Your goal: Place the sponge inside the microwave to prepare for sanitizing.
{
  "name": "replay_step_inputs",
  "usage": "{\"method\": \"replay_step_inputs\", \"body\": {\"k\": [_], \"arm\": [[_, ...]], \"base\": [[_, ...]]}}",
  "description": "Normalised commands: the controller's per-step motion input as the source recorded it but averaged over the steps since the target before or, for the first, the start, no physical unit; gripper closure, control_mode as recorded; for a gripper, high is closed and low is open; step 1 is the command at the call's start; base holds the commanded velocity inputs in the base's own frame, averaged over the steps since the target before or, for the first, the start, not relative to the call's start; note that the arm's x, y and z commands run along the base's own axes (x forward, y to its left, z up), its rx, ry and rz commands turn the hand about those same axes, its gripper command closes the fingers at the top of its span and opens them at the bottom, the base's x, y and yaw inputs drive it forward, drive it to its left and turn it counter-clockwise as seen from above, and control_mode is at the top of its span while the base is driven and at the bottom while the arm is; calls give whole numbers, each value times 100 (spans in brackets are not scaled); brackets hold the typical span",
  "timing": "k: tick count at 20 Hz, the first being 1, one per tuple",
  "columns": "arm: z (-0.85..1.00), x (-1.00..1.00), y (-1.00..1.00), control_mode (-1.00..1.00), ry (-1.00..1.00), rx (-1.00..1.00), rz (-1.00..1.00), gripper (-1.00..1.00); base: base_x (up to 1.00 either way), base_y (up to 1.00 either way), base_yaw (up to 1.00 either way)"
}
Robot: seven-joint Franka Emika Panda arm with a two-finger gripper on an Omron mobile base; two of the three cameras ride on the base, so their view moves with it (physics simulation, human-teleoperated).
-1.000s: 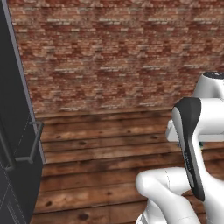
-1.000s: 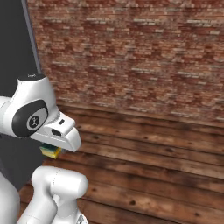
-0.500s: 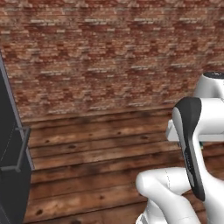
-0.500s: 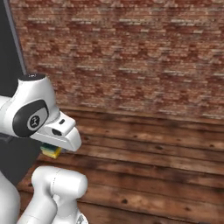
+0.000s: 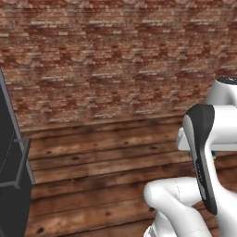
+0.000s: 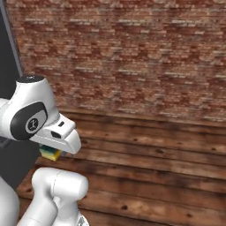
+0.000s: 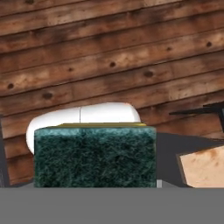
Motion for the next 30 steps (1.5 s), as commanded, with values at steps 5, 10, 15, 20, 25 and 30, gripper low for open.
{"method": "replay_step_inputs", "body": {"k": [5,10,15,20,25,30], "arm": [[0,0,0,100,0,0,0,100],[0,0,0,100,0,0,0,100],[0,0,0,100,0,0,0,100],[0,0,0,100,0,0,0,100],[0,0,0,100,0,0,0,100],[0,0,0,100,0,0,0,100]], "base": [[100,-24,3],[85,-8,2],[15,9,31],[3,1,81],[8,0,85],[1,0,93]]}}
